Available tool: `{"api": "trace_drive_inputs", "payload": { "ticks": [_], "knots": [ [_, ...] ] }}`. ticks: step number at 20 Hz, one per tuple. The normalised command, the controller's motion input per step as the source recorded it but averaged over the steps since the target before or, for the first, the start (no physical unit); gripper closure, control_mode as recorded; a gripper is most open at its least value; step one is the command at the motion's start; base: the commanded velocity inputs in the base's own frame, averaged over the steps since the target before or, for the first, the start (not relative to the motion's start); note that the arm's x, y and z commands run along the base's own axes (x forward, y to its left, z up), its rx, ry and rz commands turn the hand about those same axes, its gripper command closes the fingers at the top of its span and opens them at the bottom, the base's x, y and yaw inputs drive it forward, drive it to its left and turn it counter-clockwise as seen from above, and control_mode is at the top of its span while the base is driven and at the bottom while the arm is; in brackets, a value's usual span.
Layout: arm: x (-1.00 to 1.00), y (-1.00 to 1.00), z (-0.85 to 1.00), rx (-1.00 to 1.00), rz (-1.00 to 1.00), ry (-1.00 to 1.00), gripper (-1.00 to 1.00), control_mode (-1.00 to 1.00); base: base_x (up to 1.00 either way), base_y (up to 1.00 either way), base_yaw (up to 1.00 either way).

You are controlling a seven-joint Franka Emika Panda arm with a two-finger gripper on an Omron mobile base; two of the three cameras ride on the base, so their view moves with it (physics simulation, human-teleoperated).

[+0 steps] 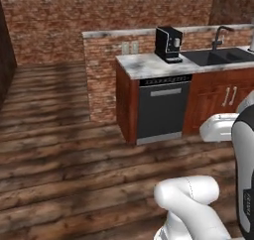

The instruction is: Place two dumplings into each of the tupperware containers and then place the containers in the fridge.

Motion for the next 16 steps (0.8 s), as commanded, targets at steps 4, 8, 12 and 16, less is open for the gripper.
{"api": "trace_drive_inputs", "payload": {
  "ticks": [4,8,12,16],
  "knots": [
    [0.00,0.00,0.00,0.00,0.00,0.00,-1.00,1.00,0.78,1.00,-0.18],
    [0.00,0.00,0.00,0.00,0.00,0.00,-1.00,1.00,0.99,1.00,-0.10],
    [0.00,0.00,0.00,0.00,0.00,0.00,-1.00,1.00,0.95,1.00,-0.14],
    [0.00,0.00,0.00,0.00,0.00,0.00,-1.00,1.00,1.00,1.00,-0.11]
  ]
}}
